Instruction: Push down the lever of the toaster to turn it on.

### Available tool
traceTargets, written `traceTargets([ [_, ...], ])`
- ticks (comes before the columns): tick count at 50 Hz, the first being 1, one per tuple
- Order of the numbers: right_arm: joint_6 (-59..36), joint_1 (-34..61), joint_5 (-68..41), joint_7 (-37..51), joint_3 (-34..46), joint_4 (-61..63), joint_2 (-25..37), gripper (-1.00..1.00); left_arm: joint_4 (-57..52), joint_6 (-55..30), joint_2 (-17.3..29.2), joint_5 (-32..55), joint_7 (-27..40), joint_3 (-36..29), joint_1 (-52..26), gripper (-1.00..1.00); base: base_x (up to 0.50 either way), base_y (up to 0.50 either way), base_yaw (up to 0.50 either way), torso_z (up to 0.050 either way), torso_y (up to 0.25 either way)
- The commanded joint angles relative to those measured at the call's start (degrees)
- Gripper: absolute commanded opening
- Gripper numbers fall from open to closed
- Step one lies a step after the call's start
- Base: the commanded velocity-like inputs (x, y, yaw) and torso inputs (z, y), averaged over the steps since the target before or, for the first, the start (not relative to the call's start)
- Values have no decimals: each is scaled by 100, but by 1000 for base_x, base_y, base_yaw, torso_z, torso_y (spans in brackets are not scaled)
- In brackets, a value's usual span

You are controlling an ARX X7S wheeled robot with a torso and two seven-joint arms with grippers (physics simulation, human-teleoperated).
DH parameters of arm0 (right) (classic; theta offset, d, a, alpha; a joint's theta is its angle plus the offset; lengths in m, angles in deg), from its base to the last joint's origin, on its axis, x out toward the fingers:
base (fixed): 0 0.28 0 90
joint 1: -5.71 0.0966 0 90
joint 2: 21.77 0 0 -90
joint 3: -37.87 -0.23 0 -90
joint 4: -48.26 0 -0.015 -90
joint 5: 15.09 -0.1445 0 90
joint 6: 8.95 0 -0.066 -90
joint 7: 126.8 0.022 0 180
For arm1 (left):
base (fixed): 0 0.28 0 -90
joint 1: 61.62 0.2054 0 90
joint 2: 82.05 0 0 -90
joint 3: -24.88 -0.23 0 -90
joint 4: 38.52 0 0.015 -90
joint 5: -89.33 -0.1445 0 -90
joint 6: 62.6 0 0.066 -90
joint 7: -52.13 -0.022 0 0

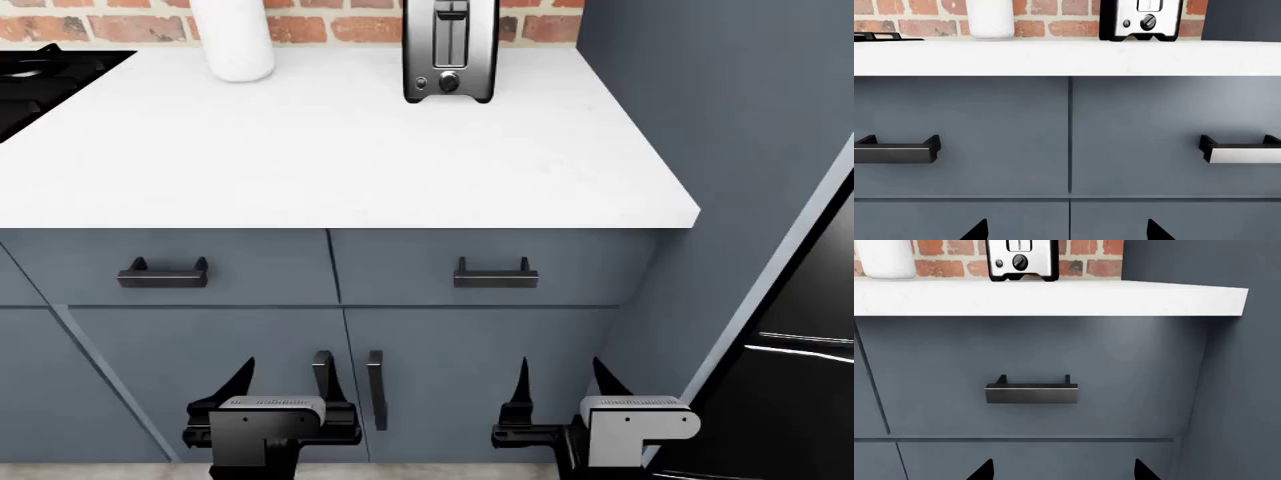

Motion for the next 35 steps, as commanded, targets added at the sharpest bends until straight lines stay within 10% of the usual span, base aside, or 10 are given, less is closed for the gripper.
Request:
traceTargets([
  [1,5,-17,-101,103,118,28,88,100,-5,-4,90,86,107,-109,5,100,0,0,0,0,0],
  [11,-22,-111,-241,238,409,169,264,100,59,-13,251,201,309,-367,10,100,0,0,0,0,0],
  [35,-111,-104,-302,464,742,174,479,100,168,-23,444,287,676,-576,-74,100,0,0,0,50,0],
])
